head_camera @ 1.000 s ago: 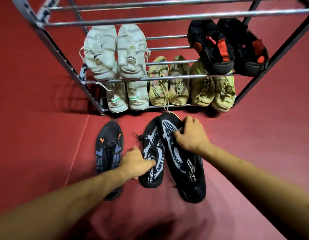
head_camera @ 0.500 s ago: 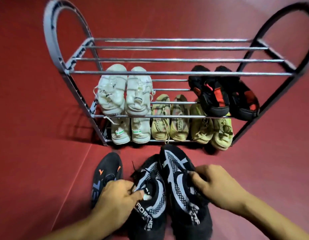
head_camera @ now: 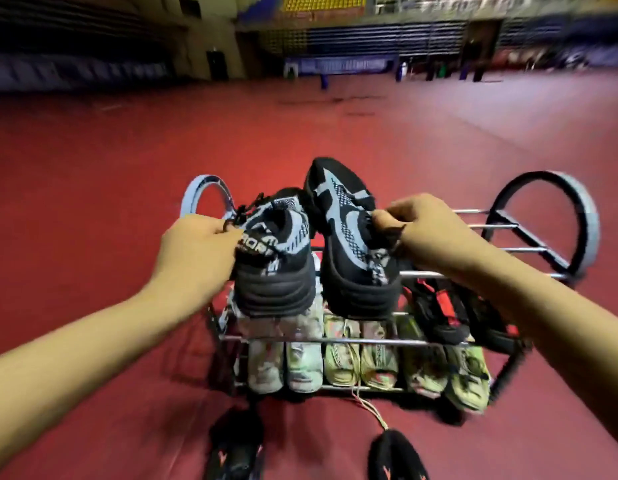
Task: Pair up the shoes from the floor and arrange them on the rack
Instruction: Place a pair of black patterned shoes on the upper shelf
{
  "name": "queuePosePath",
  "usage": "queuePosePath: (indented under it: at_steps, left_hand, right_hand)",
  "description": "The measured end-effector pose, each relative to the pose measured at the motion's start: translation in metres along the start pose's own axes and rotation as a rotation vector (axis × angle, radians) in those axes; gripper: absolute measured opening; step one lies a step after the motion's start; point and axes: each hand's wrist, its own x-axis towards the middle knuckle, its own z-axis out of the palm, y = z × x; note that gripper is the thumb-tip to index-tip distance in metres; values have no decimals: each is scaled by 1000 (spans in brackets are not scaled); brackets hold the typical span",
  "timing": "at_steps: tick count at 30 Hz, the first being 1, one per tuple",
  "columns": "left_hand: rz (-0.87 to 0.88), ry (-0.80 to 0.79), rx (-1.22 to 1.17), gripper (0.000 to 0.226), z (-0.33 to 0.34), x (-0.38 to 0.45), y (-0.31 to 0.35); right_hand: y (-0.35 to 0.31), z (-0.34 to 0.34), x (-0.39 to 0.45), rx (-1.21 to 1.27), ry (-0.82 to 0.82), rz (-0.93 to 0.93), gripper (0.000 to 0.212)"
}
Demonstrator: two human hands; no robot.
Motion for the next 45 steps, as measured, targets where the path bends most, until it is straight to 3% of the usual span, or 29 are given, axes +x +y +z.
queuePosePath:
  at_steps: [3, 7, 9, 11, 13, 15, 17, 21, 26, 31, 36, 39, 43, 45]
  left_hand:
    - [-35, 20, 132, 44, 17, 40, 16]
    - [-204, 6, 115, 28, 44, 62, -13]
    - [-257, 41, 69, 31, 52, 61, -27]
    - [-191, 80, 81, 41, 59, 55, -38]
    - [-77, 34, -1, 47, 61, 43, -50]
    - [64, -110, -157, 61, 58, 27, -53]
    - [203, -193, -130, 65, 56, 18, -52]
    - [339, -66, 93, 50, 48, 20, -44]
    - [239, 59, 210, 46, 35, 29, -48]
    - [267, 159, 214, 26, 47, 18, -52]
    - [272, 189, 198, 26, 48, 14, -51]
    - [307, 166, 276, 25, 53, 13, -49]
    - [240, 89, 357, 35, 64, 10, -51]
    - [239, 130, 240, 44, 60, -4, -58]
  right_hand:
    - [0, 30, 49, -84, 74, 35, 49]
    - [13, 75, 82, -96, 72, 185, 52]
    - [23, 91, 76, -15, 132, 256, 51]
    - [32, 93, 58, 181, 223, 239, 44]
    - [33, 96, 33, 345, 170, 181, 49]
    - [27, 95, 11, 214, 24, 12, 61]
    - [20, 100, 7, -61, 6, -136, 63]
    - [0, 114, 18, -52, 83, -90, 62]
    - [-11, 138, 23, -36, 138, -84, 62]
    - [-6, 144, 22, -131, 165, -65, 66]
    - [-11, 145, 26, -58, 173, -111, 66]
    - [-8, 141, 28, -2, 95, -42, 69]
    - [-9, 133, 29, -282, -70, -2, 78]
    - [-12, 127, 20, -387, -87, -41, 77]
